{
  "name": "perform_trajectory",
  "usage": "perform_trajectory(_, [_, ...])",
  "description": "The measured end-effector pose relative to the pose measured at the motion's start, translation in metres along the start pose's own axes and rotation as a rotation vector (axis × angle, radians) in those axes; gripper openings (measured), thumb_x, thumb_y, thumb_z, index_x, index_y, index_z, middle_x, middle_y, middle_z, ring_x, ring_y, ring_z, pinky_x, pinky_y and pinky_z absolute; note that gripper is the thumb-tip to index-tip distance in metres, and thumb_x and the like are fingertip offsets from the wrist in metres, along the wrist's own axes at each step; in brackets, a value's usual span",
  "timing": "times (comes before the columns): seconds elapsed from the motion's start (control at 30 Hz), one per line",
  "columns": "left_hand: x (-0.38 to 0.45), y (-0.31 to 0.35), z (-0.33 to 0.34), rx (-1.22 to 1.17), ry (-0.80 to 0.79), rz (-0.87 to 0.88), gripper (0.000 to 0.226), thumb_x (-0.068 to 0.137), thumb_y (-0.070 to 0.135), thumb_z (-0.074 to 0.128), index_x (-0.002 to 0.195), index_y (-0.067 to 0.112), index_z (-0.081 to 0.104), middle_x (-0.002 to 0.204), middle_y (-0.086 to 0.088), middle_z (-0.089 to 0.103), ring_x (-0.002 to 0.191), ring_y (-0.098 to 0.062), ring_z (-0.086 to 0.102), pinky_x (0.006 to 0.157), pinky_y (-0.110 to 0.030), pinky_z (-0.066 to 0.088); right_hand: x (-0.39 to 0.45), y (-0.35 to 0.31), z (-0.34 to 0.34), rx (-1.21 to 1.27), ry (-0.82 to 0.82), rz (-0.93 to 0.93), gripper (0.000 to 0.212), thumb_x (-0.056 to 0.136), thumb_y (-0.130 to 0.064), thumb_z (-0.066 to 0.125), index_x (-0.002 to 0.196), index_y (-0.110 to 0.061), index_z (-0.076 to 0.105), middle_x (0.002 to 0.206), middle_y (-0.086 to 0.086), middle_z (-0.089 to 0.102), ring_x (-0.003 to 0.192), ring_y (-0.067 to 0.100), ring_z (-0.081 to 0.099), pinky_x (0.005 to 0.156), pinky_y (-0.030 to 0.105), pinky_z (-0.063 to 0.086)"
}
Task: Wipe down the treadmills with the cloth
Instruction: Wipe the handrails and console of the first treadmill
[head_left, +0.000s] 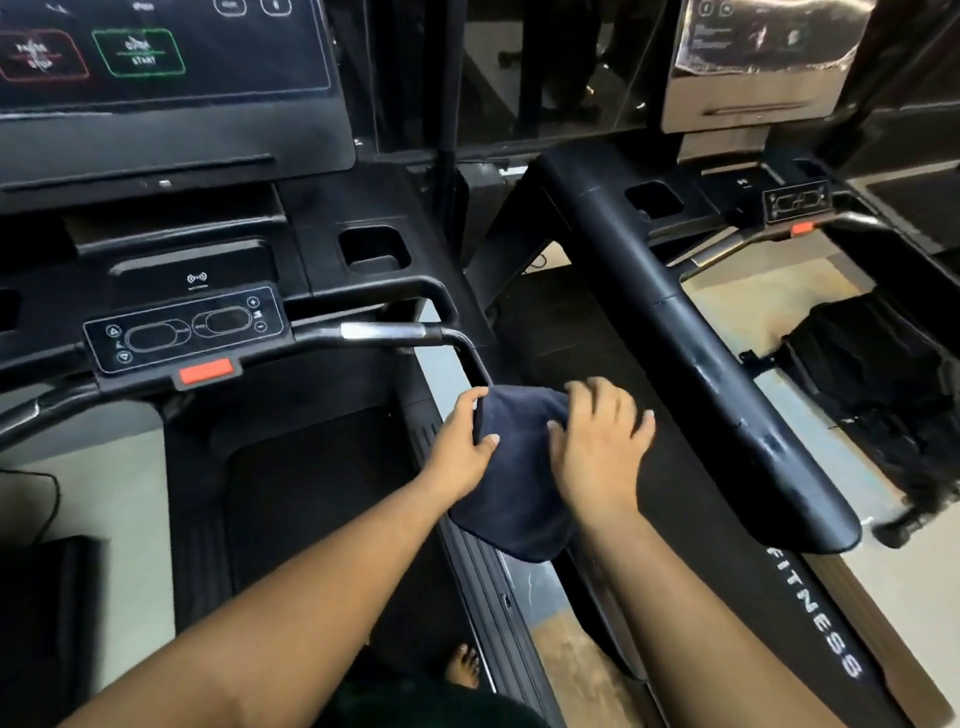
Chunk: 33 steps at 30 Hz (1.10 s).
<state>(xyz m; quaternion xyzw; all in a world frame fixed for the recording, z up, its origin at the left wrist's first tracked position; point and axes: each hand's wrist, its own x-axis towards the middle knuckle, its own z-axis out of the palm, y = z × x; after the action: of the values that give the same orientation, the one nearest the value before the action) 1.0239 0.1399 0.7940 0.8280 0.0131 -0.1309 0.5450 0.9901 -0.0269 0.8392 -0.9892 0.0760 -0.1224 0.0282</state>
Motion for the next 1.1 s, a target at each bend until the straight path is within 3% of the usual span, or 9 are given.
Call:
perform_trajectory(0.13, [0.028,-0.015,-0.004,0.339,-0.097,0.071,0.060,0.095,0.024,0.067,0.146,0.034,0.038,0.145,-0.002,0.054,0.132,-0.025,0.052,0.108,-0.043,0.045,-0.034,-0.017,0.054,-0.050,-0.513,-0.141,0.095,0.095,-0.063,0.050,0.163,-0.031,-0.007,0.170,0.009,-0.018,0.157,0.037,-0.013,0.114,0.076,0.009])
perform_trajectory(0.23, [0.048,-0.034,-0.018,0.597,-0.085,0.232,0.057,0.097,0.036,0.062,0.149,0.036,0.039,0.143,0.003,0.049,0.135,-0.023,0.045,0.110,-0.045,0.041,-0.035,-0.010,0.081,-0.115,-0.629,-0.131,0.103,0.101,-0.050,0.053,0.152,-0.037,-0.035,0.156,0.000,-0.048,0.155,0.036,-0.020,0.115,0.077,0.016])
perform_trajectory(0.3, [0.064,-0.047,-0.031,0.708,-0.070,0.320,0.058,0.099,0.038,0.058,0.153,0.036,0.037,0.146,0.002,0.044,0.138,-0.023,0.041,0.113,-0.045,0.036,-0.015,-0.017,0.094,-0.191,-0.543,-0.186,0.101,0.100,-0.043,0.056,0.158,-0.029,-0.025,0.162,0.007,-0.040,0.155,0.036,-0.021,0.112,0.080,0.013])
perform_trajectory(0.43, [0.105,-0.066,-0.058,0.933,-0.059,0.393,0.070,0.097,0.027,0.061,0.158,0.035,0.027,0.167,-0.006,0.019,0.155,-0.026,0.015,0.125,-0.056,0.011,0.053,-0.064,0.111,-0.375,-0.425,-0.379,0.067,0.102,-0.032,0.048,0.158,-0.004,0.024,0.166,0.019,-0.027,0.154,0.036,-0.023,0.111,0.080,0.008])
perform_trajectory(0.53, [0.123,-0.083,-0.079,1.109,-0.024,0.459,0.081,0.091,0.020,0.067,0.159,0.029,0.023,0.171,-0.006,0.006,0.157,-0.026,0.001,0.121,-0.058,0.007,0.072,-0.083,0.120,-0.480,-0.523,-0.469,0.070,0.100,-0.027,0.040,0.162,-0.010,0.011,0.161,0.017,-0.037,0.152,0.039,-0.028,0.117,0.074,0.007])
perform_trajectory(0.67, [0.127,-0.086,-0.104,1.279,0.055,0.575,0.078,0.090,0.010,0.046,0.161,0.018,0.014,0.170,-0.009,0.010,0.158,-0.026,0.005,0.117,-0.063,0.015,0.036,-0.058,0.106,-0.645,-0.661,-0.634,0.073,0.097,-0.034,0.046,0.162,-0.009,0.021,0.171,0.013,-0.008,0.152,0.037,-0.028,0.115,0.074,-0.001])
perform_trajectory(0.83, [0.138,-0.099,-0.115,1.401,0.083,0.626,0.081,0.088,0.001,0.028,0.161,0.009,-0.006,0.171,-0.011,-0.001,0.158,-0.028,0.005,0.119,-0.067,0.011,0.088,-0.101,0.129,-0.916,-0.685,-0.854,0.080,0.101,-0.048,0.035,0.161,-0.004,0.007,0.171,0.018,0.003,0.155,0.040,-0.016,0.108,0.075,-0.024])
perform_trajectory(0.97, [0.136,-0.101,-0.112,1.429,0.038,0.615,0.083,0.080,-0.004,0.008,0.159,0.006,-0.013,0.170,-0.014,-0.010,0.158,-0.030,-0.002,0.119,-0.068,0.005,0.098,-0.113,0.145,-1.248,-0.691,-0.933,0.097,0.097,-0.068,0.033,0.161,-0.005,-0.002,0.170,0.021,-0.002,0.155,0.045,-0.009,0.115,0.073,-0.010])
perform_trajectory(1.1, [0.132,-0.100,-0.117,1.404,0.029,0.608,0.083,0.078,-0.001,0.002,0.159,0.007,-0.014,0.170,-0.014,-0.012,0.158,-0.030,-0.004,0.120,-0.067,0.006,0.071,-0.073,0.113,-0.685,-0.591,-0.832,0.068,0.096,-0.041,0.053,0.157,-0.014,0.038,0.169,0.008,0.024,0.159,0.030,0.005,0.115,0.077,0.010])
